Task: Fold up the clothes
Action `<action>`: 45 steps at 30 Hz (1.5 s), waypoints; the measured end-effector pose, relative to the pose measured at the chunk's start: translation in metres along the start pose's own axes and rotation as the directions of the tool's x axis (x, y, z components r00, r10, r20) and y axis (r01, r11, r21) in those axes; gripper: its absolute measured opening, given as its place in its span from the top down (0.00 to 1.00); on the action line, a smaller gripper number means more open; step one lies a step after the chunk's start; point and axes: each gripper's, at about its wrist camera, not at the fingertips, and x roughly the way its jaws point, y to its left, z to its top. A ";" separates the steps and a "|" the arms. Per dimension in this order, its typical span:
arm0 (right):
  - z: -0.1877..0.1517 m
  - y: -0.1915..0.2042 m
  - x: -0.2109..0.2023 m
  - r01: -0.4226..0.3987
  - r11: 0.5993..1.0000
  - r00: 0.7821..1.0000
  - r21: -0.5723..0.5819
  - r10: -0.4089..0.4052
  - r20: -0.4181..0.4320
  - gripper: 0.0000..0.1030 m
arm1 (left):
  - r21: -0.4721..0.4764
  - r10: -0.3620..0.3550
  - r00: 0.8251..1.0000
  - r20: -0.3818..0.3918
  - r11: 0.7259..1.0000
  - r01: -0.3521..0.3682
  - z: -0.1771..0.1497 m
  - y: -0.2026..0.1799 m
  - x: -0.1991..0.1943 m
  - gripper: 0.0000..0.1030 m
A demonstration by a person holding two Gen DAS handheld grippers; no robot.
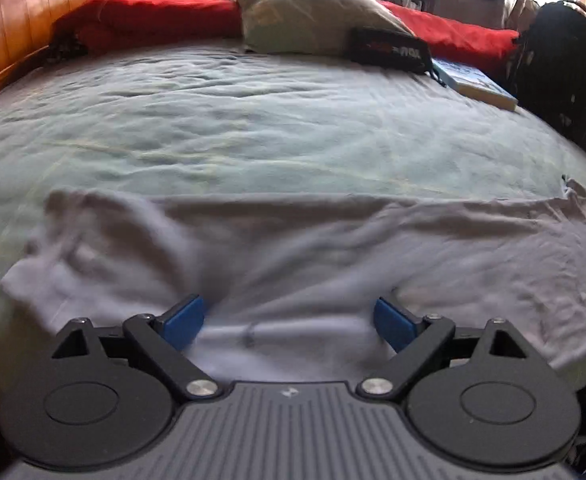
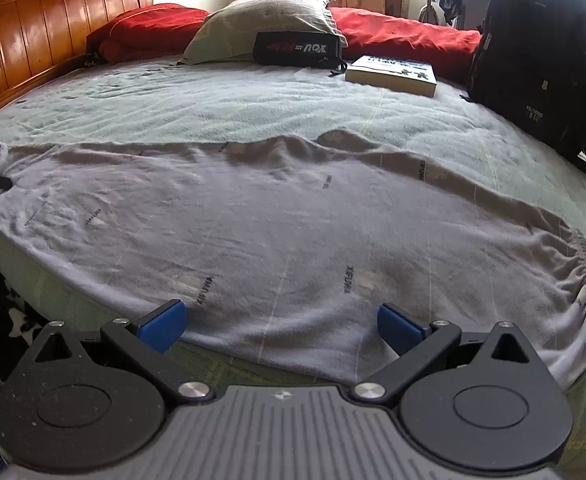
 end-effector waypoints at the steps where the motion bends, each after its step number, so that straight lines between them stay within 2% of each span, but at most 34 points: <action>1: 0.002 0.001 -0.001 0.000 1.000 1.000 -0.002 0.000 0.002 0.00 | 0.006 0.002 1.000 0.010 1.000 -0.002 -0.001 0.002 -0.005 0.11; 5: 0.010 0.004 -0.003 -0.015 1.000 1.000 0.004 0.015 0.026 0.00 | 0.016 0.032 0.999 0.037 0.999 -0.033 -0.003 0.014 -0.014 0.10; 9: 0.017 0.010 -0.005 -0.021 1.000 0.999 0.006 0.021 0.042 0.00 | -0.068 0.053 0.999 -0.003 0.996 -0.053 -0.010 0.036 -0.006 0.10; 13: 0.018 0.010 -0.003 -0.008 1.000 0.999 0.015 0.007 0.032 0.00 | -0.061 0.019 0.999 0.035 0.998 -0.017 -0.011 0.040 -0.024 0.10; 15: 0.019 0.009 -0.001 -0.006 1.000 1.000 0.029 0.006 0.028 0.00 | -0.049 0.003 0.997 0.081 0.999 0.001 0.001 0.046 -0.030 0.10; 18: 0.021 0.013 0.002 -0.015 0.999 0.999 0.034 0.014 0.029 0.00 | -0.038 -0.001 0.994 0.113 0.999 0.005 0.025 0.052 -0.019 0.10; 21: 0.021 0.019 0.001 -0.012 1.000 1.000 0.014 0.011 0.029 0.00 | -0.052 -0.039 0.996 0.083 0.998 0.043 0.040 0.062 0.012 0.09; 23: 0.022 0.019 -0.002 -0.003 1.000 0.999 0.014 0.003 0.033 0.00 | -0.066 0.011 0.998 0.057 0.998 -0.007 0.040 0.072 0.030 0.11; 26: 0.022 0.018 -0.005 0.009 1.000 0.999 0.016 -0.009 0.037 0.00 | -0.102 -0.023 0.995 0.097 0.994 0.033 0.034 0.084 0.023 0.11; 29: 0.023 0.013 -0.001 0.011 0.999 0.999 0.049 -0.012 0.032 0.00 | -0.120 0.012 0.994 0.111 0.993 0.002 0.032 0.081 0.007 0.11; 33: 0.023 0.016 0.007 0.004 0.999 1.000 0.049 -0.005 0.019 0.00 | 0.022 0.002 0.994 0.106 1.000 -0.004 0.025 0.056 -0.005 0.09; 36: 0.021 0.020 0.011 0.015 1.000 1.000 0.022 -0.015 0.008 0.00 | 0.115 0.005 0.999 0.052 0.993 -0.011 0.011 0.040 0.006 0.09; 38: 0.019 0.021 0.015 0.028 1.000 1.000 0.005 -0.028 -0.006 0.00 | 0.115 0.032 0.998 0.047 0.993 -0.038 0.001 0.038 0.008 0.08; 40: 0.015 0.021 0.020 0.035 0.999 0.999 -0.009 -0.036 -0.031 0.00 | 0.071 0.037 0.998 0.059 0.997 -0.041 -0.004 0.045 0.001 0.08; 42: 0.013 0.019 0.020 0.029 1.000 0.999 -0.004 -0.029 -0.032 0.00 | 0.041 0.089 0.995 0.046 0.995 -0.091 -0.002 0.046 -0.006 0.08; 43: 0.013 0.018 0.020 0.025 1.000 0.999 -0.002 -0.026 -0.032 0.00 | 0.047 0.106 0.993 0.049 0.993 -0.108 -0.001 0.042 -0.012 0.08; 45: 0.016 0.016 0.018 0.010 1.000 1.000 0.010 -0.010 -0.022 0.00 | 0.082 0.086 0.993 0.082 0.992 -0.093 0.003 0.028 -0.023 0.08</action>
